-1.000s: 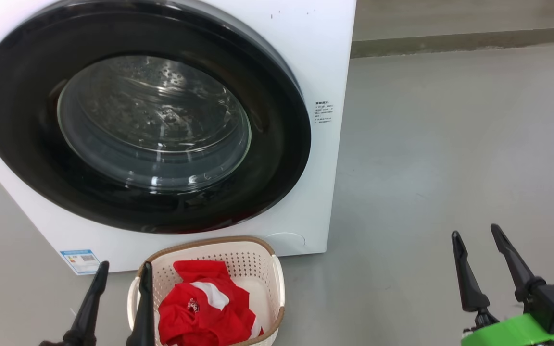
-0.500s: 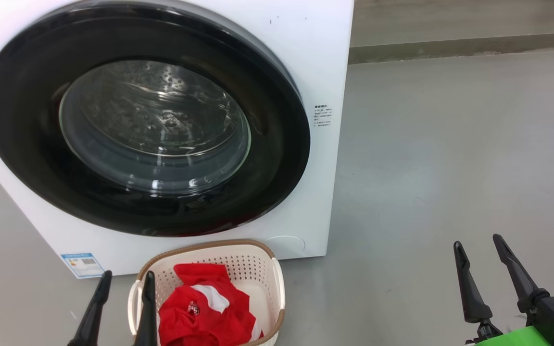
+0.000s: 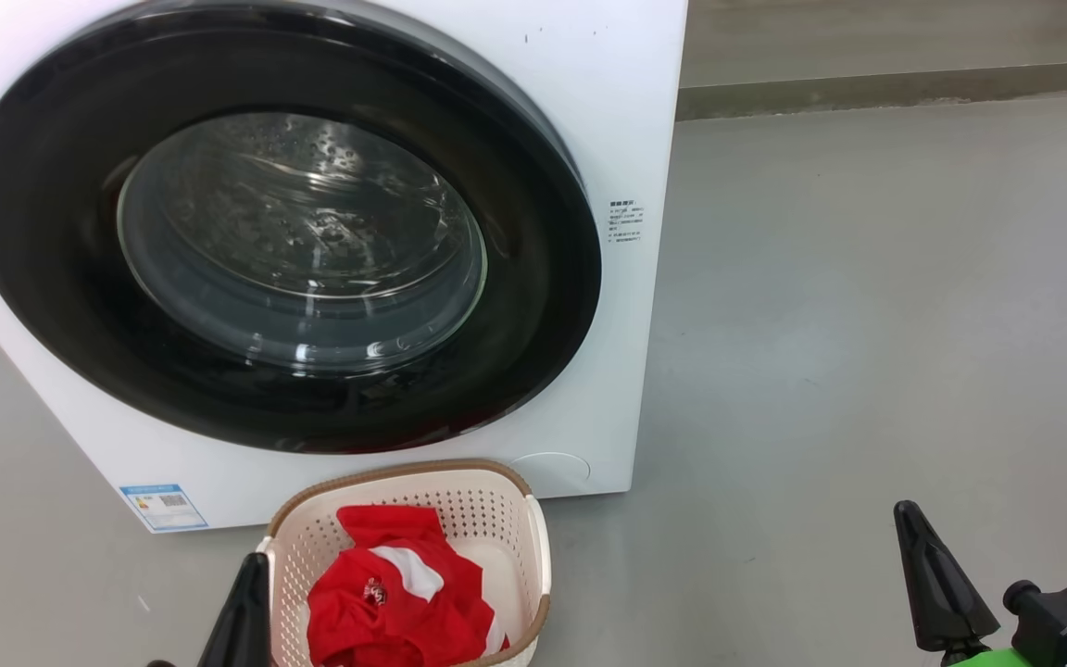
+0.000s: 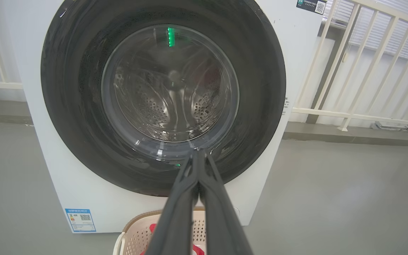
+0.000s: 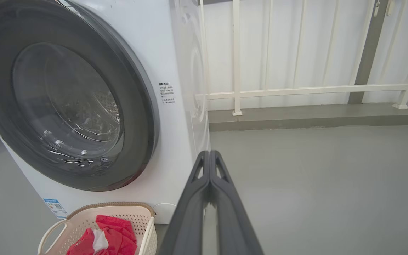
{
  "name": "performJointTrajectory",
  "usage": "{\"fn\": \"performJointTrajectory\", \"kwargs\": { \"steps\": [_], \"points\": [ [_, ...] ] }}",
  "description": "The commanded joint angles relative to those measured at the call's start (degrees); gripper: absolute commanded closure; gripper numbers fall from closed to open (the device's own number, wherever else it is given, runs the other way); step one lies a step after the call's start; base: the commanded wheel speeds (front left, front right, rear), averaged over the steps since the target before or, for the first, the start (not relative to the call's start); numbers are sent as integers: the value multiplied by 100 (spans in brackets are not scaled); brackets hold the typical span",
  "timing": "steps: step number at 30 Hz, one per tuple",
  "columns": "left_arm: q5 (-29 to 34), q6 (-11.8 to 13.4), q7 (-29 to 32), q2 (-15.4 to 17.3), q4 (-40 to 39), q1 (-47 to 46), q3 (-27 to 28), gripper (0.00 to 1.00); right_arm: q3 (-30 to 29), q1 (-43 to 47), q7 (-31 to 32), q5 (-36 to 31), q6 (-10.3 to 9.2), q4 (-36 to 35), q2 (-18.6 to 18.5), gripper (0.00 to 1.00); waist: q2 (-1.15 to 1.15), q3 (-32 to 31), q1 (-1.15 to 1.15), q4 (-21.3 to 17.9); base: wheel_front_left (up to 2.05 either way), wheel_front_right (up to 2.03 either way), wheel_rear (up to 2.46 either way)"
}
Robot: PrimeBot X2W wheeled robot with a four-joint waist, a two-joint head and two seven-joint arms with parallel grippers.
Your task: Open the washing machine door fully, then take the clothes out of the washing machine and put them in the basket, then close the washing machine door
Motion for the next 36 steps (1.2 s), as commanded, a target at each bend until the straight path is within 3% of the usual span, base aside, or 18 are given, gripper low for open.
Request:
{"fn": "performJointTrajectory", "kwargs": {
  "steps": [1, 5, 36],
  "points": [
    [-164, -19, 29, 11, -109, -83, 43, 100, 10, -159, 38, 173, -1, -124, -41, 100, 0, 2, 10, 2, 0, 0, 0],
    [-425, -34, 94, 12, -60, -130, 65, 100, 16, -207, 97, 449, -2, -90, -55, 100, 0, 24, -1, 10, 0, 0, 0],
    [-2383, -146, 590, 20, 272, -460, 235, 100, 26, -532, 562, 2485, -8, 121, -136, 100, 0, 101, -1, 63, 0, 0, 0]
  ]
}}
